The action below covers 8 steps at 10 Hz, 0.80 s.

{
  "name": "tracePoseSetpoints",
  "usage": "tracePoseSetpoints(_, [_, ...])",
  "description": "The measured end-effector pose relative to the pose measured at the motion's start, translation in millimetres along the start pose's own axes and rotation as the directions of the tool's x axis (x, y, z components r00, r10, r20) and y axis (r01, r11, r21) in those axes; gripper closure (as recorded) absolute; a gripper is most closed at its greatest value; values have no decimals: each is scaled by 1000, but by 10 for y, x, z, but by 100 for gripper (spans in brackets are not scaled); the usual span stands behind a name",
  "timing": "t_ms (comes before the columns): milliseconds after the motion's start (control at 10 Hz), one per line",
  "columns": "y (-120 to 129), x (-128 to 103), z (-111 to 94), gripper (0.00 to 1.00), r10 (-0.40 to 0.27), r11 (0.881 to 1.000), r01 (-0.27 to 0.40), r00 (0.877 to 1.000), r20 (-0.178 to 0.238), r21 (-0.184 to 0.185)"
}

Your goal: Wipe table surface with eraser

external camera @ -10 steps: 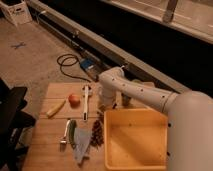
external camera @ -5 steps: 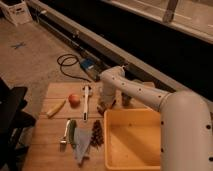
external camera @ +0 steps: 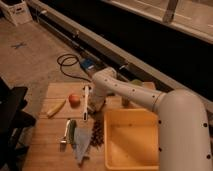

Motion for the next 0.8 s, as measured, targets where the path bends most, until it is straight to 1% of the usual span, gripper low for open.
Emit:
tracePoseSetpoints(100, [-3,-76,11,100,-5,1000,5,1000,14,2])
tracePoseSetpoints(200, [64,-200,17,100,5,1000,-5,999,33,-5])
tracePoseSetpoints(300, [162,-268,-7,100,22,1000,-22,999,40,-17])
tracePoseSetpoints(400, [258,-287,-40,100,40,999,-39,998,43,-32])
tracePoseSetpoints(500, [382,-259,-90,100,65,996,-63,997,44,-56])
tracePoseSetpoints(600, [528,-174,-156,100,92,992,-89,995,33,-85])
tracePoseSetpoints(700, [602,-92,-193,100,108,990,-105,994,20,-98])
tracePoseSetpoints(800, [679,70,-230,100,123,986,-122,992,-1,-115])
